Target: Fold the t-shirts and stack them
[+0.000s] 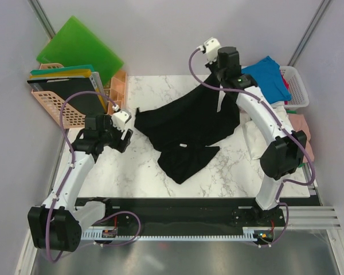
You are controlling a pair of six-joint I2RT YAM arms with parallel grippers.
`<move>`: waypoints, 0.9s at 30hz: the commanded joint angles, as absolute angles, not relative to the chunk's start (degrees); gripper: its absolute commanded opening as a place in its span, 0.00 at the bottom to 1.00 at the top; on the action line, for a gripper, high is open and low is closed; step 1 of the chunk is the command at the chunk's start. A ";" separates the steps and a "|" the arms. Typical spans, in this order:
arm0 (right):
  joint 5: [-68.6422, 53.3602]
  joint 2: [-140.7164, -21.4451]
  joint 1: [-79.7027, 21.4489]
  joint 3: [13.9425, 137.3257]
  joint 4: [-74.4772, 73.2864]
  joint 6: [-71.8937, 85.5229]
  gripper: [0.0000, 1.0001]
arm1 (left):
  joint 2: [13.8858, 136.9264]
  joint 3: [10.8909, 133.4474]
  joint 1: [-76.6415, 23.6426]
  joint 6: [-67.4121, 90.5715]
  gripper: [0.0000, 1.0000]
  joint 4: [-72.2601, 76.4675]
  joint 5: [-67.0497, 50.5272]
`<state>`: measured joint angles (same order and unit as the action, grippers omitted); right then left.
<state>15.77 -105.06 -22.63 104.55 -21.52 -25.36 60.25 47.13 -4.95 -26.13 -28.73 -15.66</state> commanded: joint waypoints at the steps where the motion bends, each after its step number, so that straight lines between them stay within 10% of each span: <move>1: 18.45 -103.54 -20.66 110.30 -20.04 -26.63 0.00 | 60.99 46.84 -4.75 -24.35 0.83 -28.83 -18.98; 12: 4.36 -102.48 -14.41 126.11 -37.24 -18.38 0.00 | 65.73 50.00 -5.10 -24.61 0.82 -31.81 -23.99; 27: 3.77 -95.54 -9.05 109.78 -37.18 -13.71 0.00 | 72.33 53.09 -10.99 -25.49 0.80 -35.24 -26.72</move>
